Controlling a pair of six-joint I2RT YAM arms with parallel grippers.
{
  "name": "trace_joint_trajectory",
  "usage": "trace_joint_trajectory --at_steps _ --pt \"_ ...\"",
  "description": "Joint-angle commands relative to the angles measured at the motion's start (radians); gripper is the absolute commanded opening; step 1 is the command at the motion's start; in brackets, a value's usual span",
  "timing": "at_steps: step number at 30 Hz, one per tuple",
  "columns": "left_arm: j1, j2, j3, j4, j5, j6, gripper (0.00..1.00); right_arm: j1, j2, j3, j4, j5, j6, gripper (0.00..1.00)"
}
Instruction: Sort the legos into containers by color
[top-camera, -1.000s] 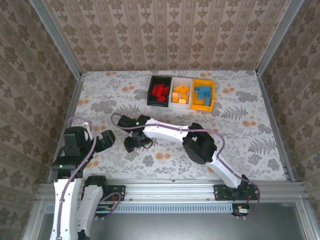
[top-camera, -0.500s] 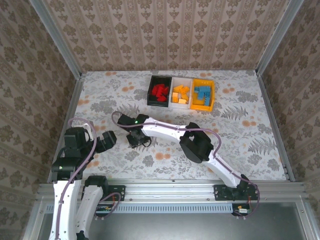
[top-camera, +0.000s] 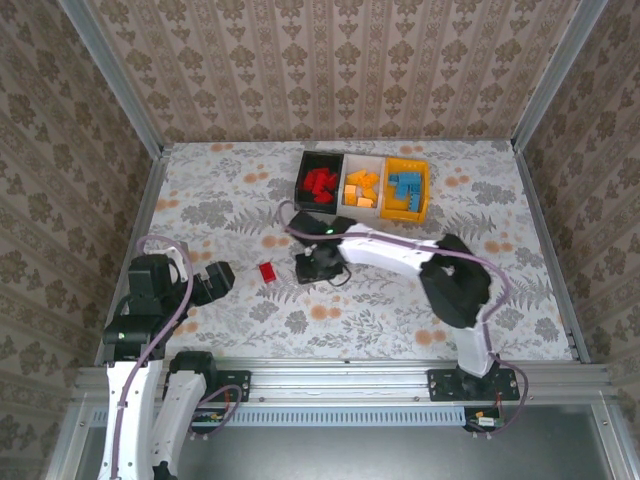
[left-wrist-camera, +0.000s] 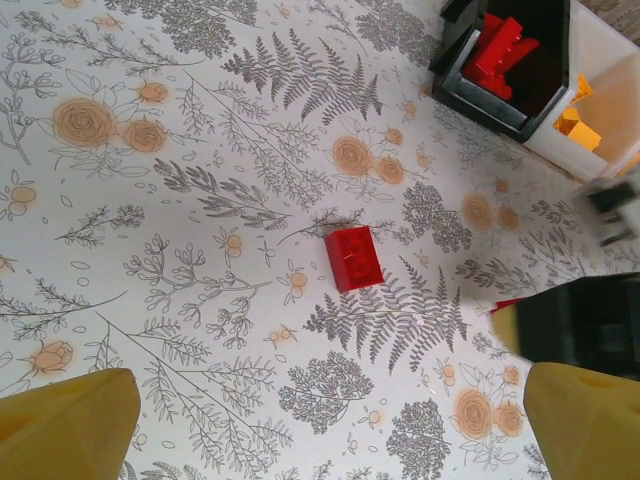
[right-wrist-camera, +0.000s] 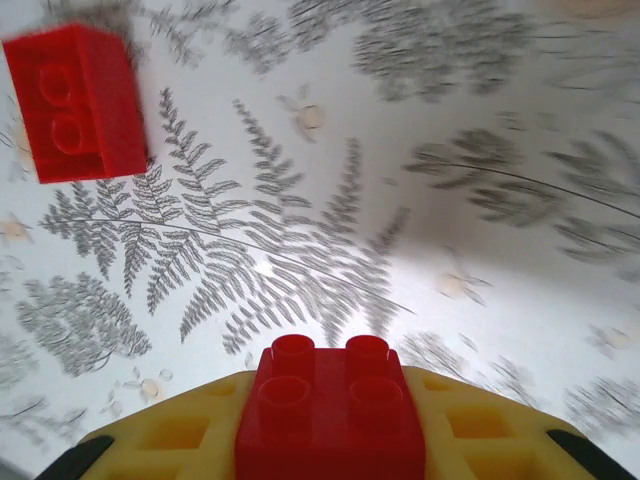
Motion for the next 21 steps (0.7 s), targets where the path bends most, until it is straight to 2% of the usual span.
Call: trace_joint_trajectory --at_steps 1,6,10,14,21 --pt "-0.005 -0.010 0.012 0.019 0.034 0.010 1.00 -0.095 -0.171 -0.113 0.159 -0.166 0.073 0.33" --pt "-0.002 0.005 0.004 0.035 0.073 0.017 1.00 -0.226 -0.290 -0.095 0.159 -0.312 0.076 0.33" --pt "-0.002 0.017 -0.004 0.047 0.105 0.023 1.00 -0.326 -0.318 -0.007 0.159 -0.399 0.088 0.33" --pt "-0.005 0.022 -0.010 0.058 0.134 0.027 1.00 -0.387 -0.273 0.129 0.134 -0.452 0.080 0.33" --pt "-0.007 0.041 -0.017 0.072 0.177 0.036 1.00 -0.412 -0.122 0.382 0.043 -0.437 0.042 0.33"
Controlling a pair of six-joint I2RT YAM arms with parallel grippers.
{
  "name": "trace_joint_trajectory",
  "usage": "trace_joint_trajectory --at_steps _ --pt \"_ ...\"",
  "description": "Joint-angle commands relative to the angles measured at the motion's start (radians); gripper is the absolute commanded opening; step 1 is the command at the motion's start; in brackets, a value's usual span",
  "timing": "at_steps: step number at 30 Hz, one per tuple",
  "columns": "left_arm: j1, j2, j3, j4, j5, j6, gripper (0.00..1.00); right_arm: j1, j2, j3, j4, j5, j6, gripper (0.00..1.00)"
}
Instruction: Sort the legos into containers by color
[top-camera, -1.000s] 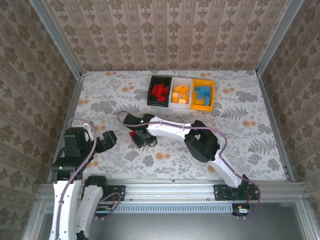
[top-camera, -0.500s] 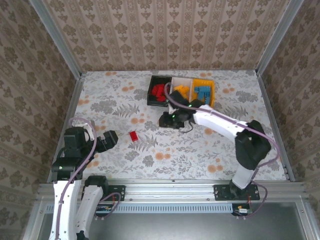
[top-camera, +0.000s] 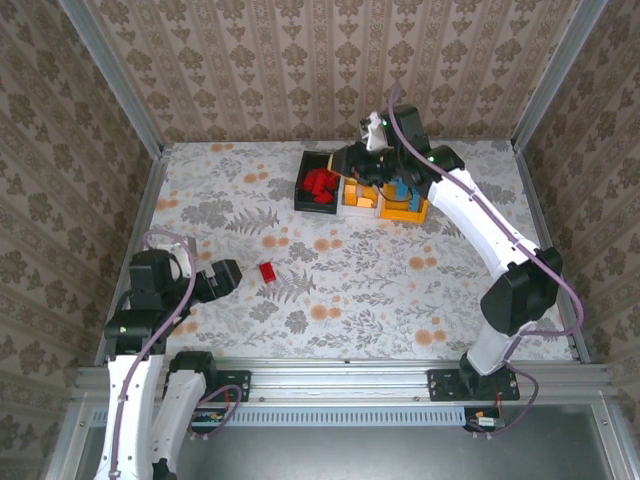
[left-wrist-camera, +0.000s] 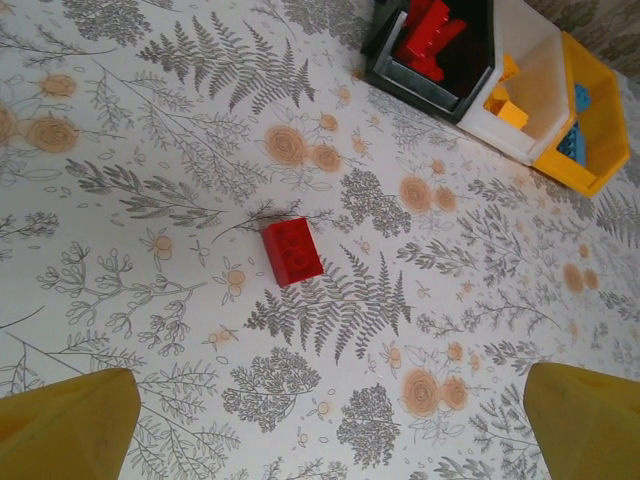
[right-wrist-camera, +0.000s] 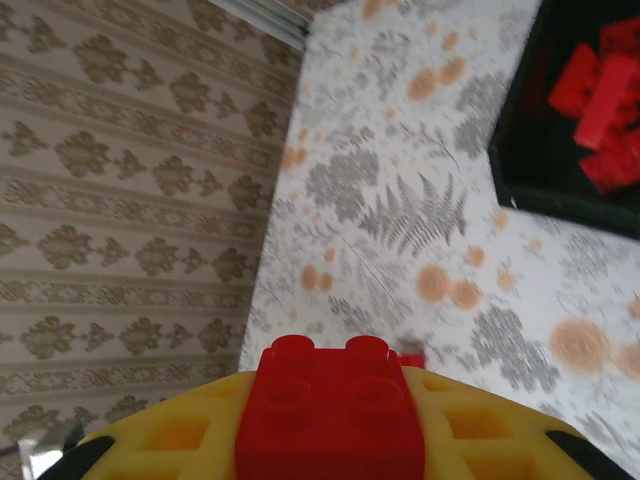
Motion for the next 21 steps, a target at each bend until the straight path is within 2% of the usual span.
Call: trace_joint_trajectory --at_steps 1,21 --pt "-0.007 0.011 -0.017 0.028 0.046 0.026 1.00 -0.003 0.097 0.107 -0.076 -0.029 -0.019 0.33" --pt "-0.016 0.030 -0.020 0.035 0.080 0.033 1.00 0.000 0.684 0.813 -0.294 0.117 -0.064 0.31"
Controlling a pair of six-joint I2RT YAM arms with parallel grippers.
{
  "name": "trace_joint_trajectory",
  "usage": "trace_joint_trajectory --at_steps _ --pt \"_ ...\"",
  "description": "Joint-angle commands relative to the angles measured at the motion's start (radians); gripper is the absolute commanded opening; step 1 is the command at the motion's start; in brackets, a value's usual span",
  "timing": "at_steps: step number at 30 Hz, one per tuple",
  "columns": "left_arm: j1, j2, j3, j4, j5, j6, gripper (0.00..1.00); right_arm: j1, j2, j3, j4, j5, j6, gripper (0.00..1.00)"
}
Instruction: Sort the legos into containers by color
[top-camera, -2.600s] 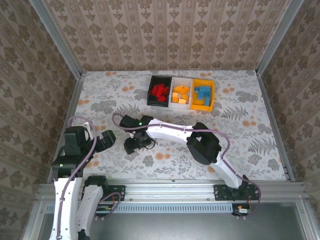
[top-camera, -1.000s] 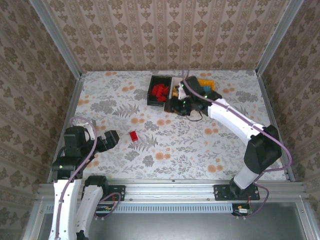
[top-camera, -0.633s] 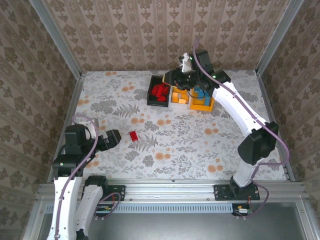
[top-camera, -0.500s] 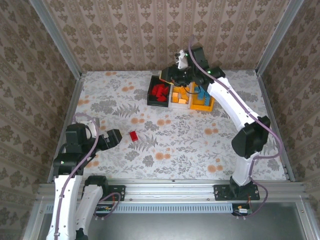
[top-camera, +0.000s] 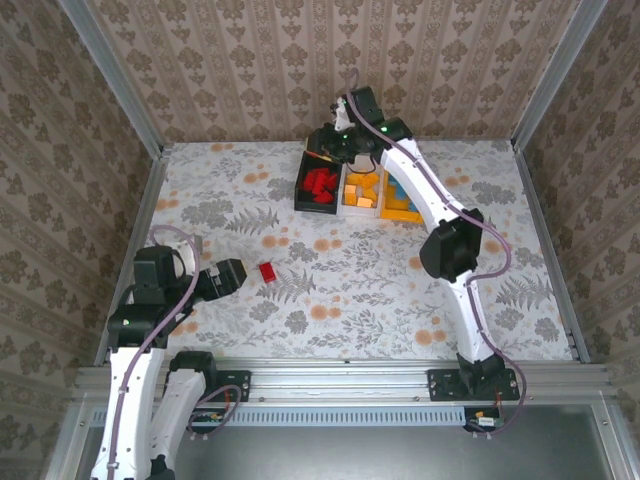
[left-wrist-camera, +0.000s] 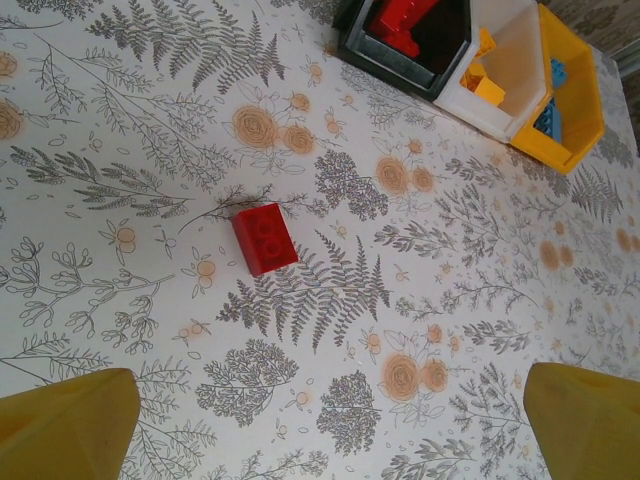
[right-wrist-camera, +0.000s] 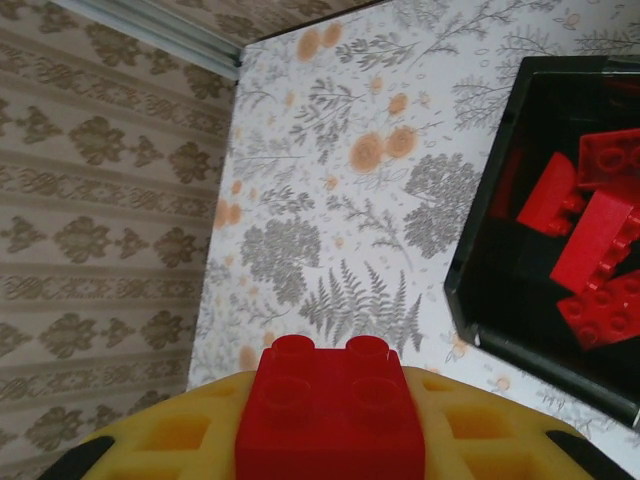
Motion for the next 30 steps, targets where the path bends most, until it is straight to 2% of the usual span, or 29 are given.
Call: trace_joint_trajectory --at_steps 1,14,22,30 --pt "-0.006 -0.002 -0.008 0.014 0.024 0.027 1.00 -0.001 0.081 0.100 -0.071 0.055 -0.012 0.32" --pt "-0.005 -0.001 -0.008 0.018 0.035 0.031 1.00 -0.004 0.208 0.144 0.011 0.214 -0.078 0.31" --pt "-0.005 -0.010 -0.008 0.019 0.049 0.034 1.00 0.029 0.235 0.127 0.110 0.450 -0.250 0.32" --pt "-0.006 -0.014 -0.008 0.020 0.055 0.034 1.00 0.042 0.263 0.120 0.161 0.532 -0.290 0.32"
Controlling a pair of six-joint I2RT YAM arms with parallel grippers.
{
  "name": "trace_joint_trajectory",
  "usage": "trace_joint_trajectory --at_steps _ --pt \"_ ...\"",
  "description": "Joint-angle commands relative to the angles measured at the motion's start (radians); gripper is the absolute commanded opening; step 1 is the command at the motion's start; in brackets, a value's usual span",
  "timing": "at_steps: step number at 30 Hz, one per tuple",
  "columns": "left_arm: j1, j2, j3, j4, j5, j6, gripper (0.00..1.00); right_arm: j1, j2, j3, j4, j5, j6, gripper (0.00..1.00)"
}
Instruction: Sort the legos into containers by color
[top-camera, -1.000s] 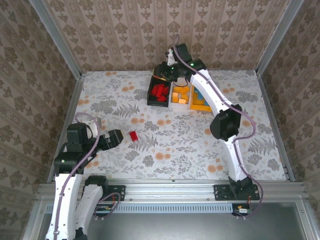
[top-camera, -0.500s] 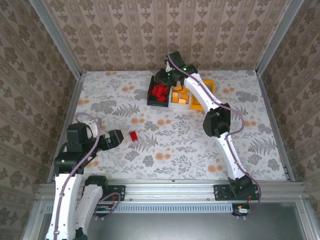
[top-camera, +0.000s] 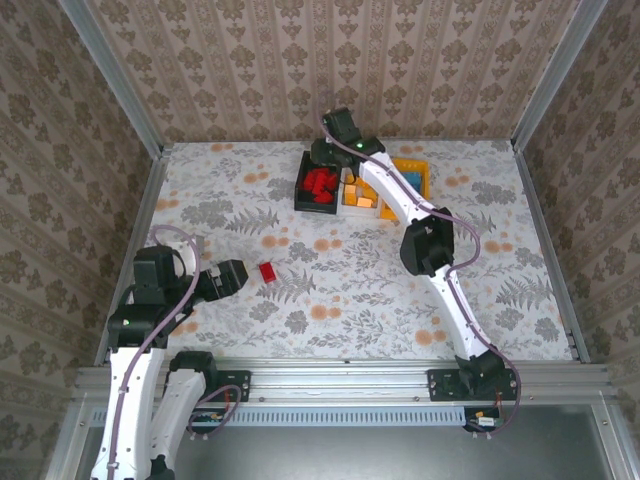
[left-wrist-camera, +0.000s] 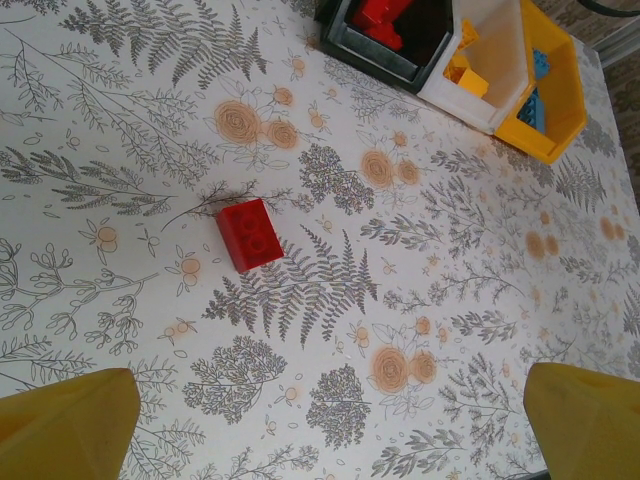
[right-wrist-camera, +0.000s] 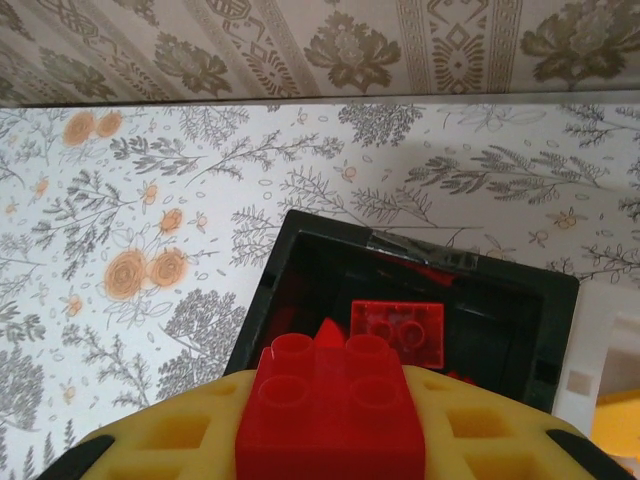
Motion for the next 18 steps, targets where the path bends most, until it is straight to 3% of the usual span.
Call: trace_joint_trajectory --at_steps 1,8,12,18 --pt "-0.006 -0.014 -0.008 0.020 0.021 0.026 1.00 0.007 0.037 0.009 0.031 0.067 -0.041 0.32" --pt "-0.005 -0.010 -0.007 0.020 0.022 0.026 1.00 0.015 0.073 0.008 0.027 0.068 -0.052 0.38" --pt "-0.005 -0.010 -0.007 0.020 0.023 0.026 1.00 0.014 0.081 0.008 0.025 0.063 -0.040 0.57" --pt "-0.005 -0.012 -0.007 0.020 0.023 0.025 1.00 0.014 0.058 0.009 0.013 0.056 -0.043 0.59"
